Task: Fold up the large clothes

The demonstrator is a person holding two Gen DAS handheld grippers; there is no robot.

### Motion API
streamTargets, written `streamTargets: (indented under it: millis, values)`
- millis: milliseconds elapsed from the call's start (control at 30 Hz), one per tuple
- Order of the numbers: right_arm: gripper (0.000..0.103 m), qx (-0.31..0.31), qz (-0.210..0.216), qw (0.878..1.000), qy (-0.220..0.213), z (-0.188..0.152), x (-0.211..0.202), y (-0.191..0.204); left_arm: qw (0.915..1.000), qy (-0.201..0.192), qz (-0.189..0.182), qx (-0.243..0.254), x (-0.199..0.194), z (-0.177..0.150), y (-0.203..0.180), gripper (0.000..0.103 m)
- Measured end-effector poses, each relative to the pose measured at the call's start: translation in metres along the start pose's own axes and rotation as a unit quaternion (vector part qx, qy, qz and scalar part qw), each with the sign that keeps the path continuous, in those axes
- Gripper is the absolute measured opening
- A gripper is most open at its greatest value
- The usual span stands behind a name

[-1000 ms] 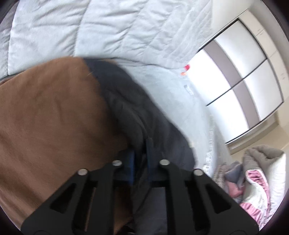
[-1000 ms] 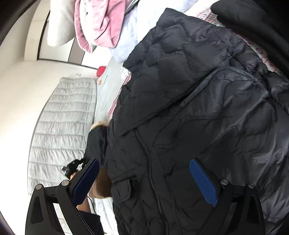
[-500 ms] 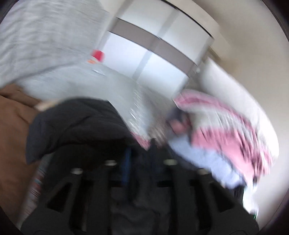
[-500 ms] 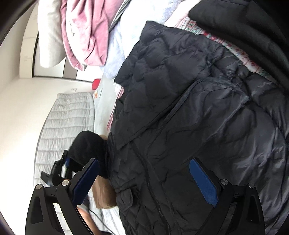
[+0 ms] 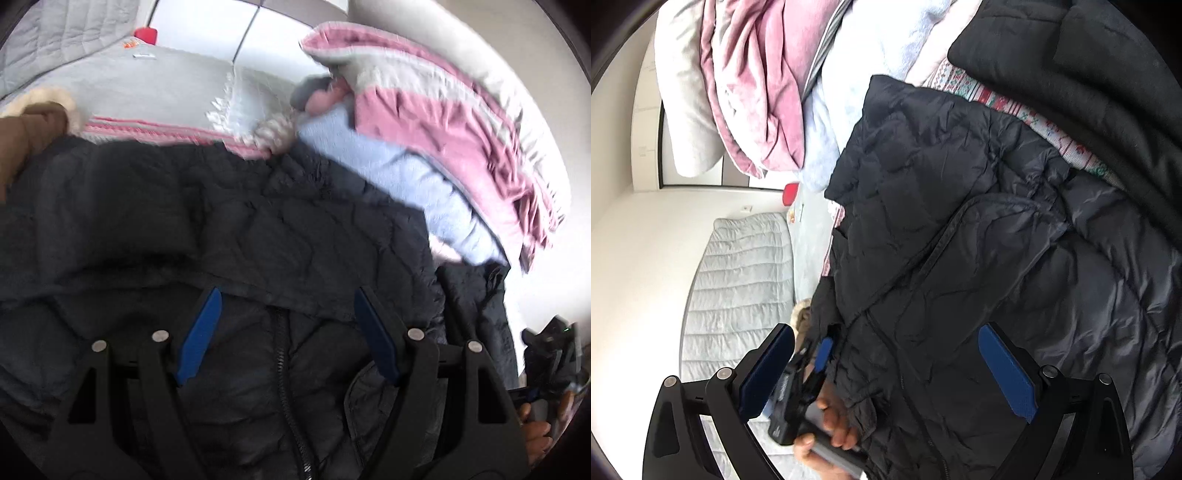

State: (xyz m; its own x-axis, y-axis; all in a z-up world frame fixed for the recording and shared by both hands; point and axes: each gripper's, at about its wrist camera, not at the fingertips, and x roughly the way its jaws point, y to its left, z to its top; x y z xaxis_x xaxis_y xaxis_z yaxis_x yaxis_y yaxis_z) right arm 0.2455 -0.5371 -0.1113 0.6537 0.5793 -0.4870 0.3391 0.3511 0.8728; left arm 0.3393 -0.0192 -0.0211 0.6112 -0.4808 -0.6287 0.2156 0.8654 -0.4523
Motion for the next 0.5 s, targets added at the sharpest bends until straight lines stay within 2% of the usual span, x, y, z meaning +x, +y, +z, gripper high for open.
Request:
streamTargets:
  millis: [67,133,167,267,367,433,500]
  values:
    - [0.101,0.002,-0.002,1.000,-0.005,0.002,-0.002,-0.001,0.9974,-0.053,0.018,-0.045,-0.022,0.012,0.024,0.086]
    - [0.101,0.004,-0.006,1.000,-0.007,0.003,-0.003,-0.001,0.9865,-0.087,0.046,-0.131,-0.035,0.017,0.061,0.090]
    - [0.101,0.004,-0.007,1.000,-0.007,0.003,-0.003,-0.001,0.9782,-0.086,0.054,-0.181,-0.036,0.018,0.080,0.090]
    - [0.101,0.003,-0.010,1.000,-0.004,0.002,-0.002,-0.001,0.9604,-0.062,0.024,-0.271,-0.029,0.016,0.124,0.090]
    - [0.101,0.001,-0.013,1.000,-0.001,0.001,0.001,0.001,0.9481,-0.060,0.031,-0.311,-0.016,0.014,0.143,0.090]
    - [0.101,0.002,-0.014,1.000,0.000,0.001,0.003,0.001,0.9447,-0.050,0.023,-0.323,-0.002,0.015,0.144,0.089]
    - [0.101,0.004,-0.015,1.000,0.001,0.001,0.003,-0.001,0.9449,-0.056,0.024,-0.322,0.007,0.016,0.138,0.089]
